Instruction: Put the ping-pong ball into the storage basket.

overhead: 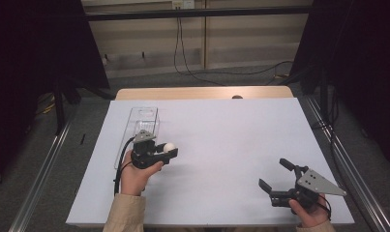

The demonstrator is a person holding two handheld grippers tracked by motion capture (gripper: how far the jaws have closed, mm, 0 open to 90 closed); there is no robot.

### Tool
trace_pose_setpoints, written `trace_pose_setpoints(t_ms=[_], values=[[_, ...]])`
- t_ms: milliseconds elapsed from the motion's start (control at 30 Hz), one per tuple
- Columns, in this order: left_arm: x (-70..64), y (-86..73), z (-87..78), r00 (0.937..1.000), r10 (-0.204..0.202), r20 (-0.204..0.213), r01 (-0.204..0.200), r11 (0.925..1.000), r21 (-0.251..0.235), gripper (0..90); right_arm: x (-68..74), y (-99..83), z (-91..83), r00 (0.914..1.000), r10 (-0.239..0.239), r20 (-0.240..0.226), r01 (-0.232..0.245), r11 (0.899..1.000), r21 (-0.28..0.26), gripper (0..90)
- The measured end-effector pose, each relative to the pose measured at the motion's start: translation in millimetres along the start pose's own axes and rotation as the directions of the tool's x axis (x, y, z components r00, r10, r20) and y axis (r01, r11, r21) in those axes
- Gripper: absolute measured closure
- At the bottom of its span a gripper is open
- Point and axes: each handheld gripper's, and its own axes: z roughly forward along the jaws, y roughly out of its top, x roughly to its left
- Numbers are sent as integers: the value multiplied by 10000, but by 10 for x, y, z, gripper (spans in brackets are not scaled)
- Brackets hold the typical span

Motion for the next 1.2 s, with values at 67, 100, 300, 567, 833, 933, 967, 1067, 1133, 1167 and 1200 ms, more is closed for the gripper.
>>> trace_pose_setpoints(t_ms=[67, 100, 300, 567, 833, 933, 967, 1067, 1133, 1167, 1200], values=[[3, 1, -6, 10000, -27, 34, 27, 10000, -5, 514, 1, 0, 1, 10000, 11, 23, -11, 10000, -23, 11], [3, 1, -6, 10000, -27, 34, 27, 10000, -5, 513, 1, 0, 1, 10000, 11, 23, -11, 10000, -23, 11], [11, 6, -14, 10000, 12, 15, -12, 10000, 46, 513, 10, 6, 0, 9999, 106, 64, -105, 9999, -83, 11], [12, 11, -22, 10000, -9, -55, 9, 10000, 19, 514, -2, -1, 1, 9999, 154, 68, -154, 9999, -79, 12], [32, 15, -33, 10000, 34, 1, -34, 10000, 7, 513, -8, -4, 0, 9999, 111, 76, -110, 9999, -81, 12], [48, 19, -52, 10000, 25, -24, -25, 10000, 9, 513, -4, -7, 1, 9999, 111, 59, -111, 9999, -80, 12], [49, 20, -54, 10000, -41, 1, 41, 10000, -65, 513, -2, -7, 1, 9999, 134, 42, -134, 9999, -70, 11], [64, 25, -78, 10000, -24, -49, 24, 10000, -63, 513, 0, -5, 1, 9999, 97, 51, -96, 9999, -59, 12], [76, 29, -92, 10000, 16, -78, -16, 10000, -45, 514, 0, -4, 0, 9999, 99, 56, -99, 9999, -64, 12], [76, 29, -92, 10000, 16, -78, -16, 10000, -45, 514, 0, -4, 0, 9999, 99, 56, -99, 9999, -64, 12], [76, 30, -96, 9999, -89, -68, 88, 9999, -97, 513, -2, -4, 2, 9999, 99, 49, -98, 9999, -88, 12]])
